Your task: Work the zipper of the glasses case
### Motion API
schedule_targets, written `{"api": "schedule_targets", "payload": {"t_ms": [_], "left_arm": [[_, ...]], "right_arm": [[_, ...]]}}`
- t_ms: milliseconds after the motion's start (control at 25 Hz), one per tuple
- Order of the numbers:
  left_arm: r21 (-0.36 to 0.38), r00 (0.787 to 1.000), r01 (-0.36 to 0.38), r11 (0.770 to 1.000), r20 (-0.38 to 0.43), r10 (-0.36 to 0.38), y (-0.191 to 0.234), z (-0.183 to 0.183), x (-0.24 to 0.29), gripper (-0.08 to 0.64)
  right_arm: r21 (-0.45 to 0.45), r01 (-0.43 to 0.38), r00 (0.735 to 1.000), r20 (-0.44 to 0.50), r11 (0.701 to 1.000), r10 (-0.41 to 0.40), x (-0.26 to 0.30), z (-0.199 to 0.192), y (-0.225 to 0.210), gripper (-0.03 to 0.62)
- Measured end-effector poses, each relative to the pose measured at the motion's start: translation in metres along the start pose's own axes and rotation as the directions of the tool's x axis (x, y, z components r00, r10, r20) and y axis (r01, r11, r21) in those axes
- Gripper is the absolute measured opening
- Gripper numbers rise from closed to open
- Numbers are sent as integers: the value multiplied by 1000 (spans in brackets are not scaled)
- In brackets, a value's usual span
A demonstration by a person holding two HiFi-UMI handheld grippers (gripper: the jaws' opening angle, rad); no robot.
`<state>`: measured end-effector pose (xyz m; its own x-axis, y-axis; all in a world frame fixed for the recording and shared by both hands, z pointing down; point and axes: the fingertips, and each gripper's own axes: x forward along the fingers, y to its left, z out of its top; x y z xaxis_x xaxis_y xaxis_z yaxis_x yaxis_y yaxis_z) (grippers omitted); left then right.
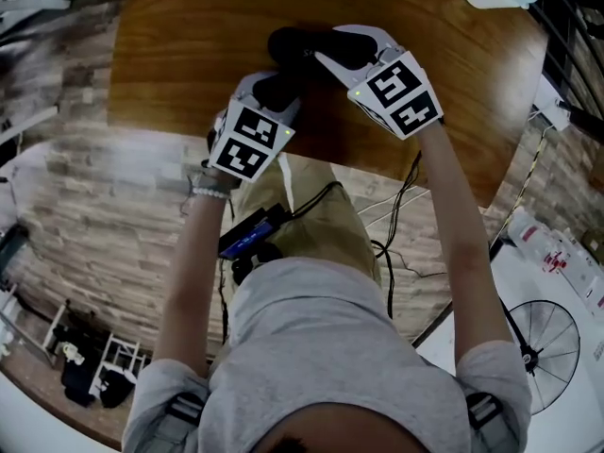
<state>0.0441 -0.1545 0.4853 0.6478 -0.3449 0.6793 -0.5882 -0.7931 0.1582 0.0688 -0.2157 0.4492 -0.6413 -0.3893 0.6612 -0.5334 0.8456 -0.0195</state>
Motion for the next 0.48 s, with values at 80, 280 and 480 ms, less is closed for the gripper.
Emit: {"api": "schedule_targets", "payload": {"t_ms": [80,280,480], "left_arm": [[-11,1000,-22,1000,1,22,0,1,4,158],[-51,997,-81,995,5,81,6,2,11,158],[-82,994,-113,990,6,113,11,3,15,158]], "right_arm": [[3,-14,1000,5,1000,14,2,1,-2,149],[35,-54,999,6,998,54,5,1,-3,117],[56,-71,997,14,996,70,10,4,-3,103]]}}
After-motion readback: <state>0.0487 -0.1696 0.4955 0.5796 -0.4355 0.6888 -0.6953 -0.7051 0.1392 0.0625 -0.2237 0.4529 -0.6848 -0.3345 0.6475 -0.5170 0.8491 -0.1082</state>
